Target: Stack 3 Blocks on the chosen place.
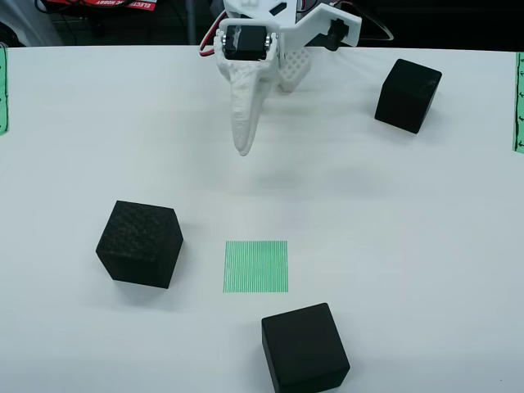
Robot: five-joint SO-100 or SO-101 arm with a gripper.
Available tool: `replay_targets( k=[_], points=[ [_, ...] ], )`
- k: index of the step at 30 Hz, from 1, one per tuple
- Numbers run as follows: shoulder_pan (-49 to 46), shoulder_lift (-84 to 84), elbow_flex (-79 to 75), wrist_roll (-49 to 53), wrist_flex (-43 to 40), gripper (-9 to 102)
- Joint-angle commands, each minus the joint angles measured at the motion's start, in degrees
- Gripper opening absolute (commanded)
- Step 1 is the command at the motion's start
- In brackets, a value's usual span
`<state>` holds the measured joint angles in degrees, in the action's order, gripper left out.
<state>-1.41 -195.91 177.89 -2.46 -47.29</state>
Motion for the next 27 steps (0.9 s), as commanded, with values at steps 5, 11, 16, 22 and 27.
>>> replay_targets(
  k=[5,11,16,22,27],
  points=[
    [1.5,-1.0,1.8,-0.3,-1.6,2],
    [6.9,-1.2,-2.1,0.5,-0.7,2],
    [14.1,7.0,-15.0,0.6,0.6,2],
    [20.6,33.7,-41.0,0.6,-5.5,2],
    [26.0,49.8,-64.6,0.6,-18.9,2]
  ],
)
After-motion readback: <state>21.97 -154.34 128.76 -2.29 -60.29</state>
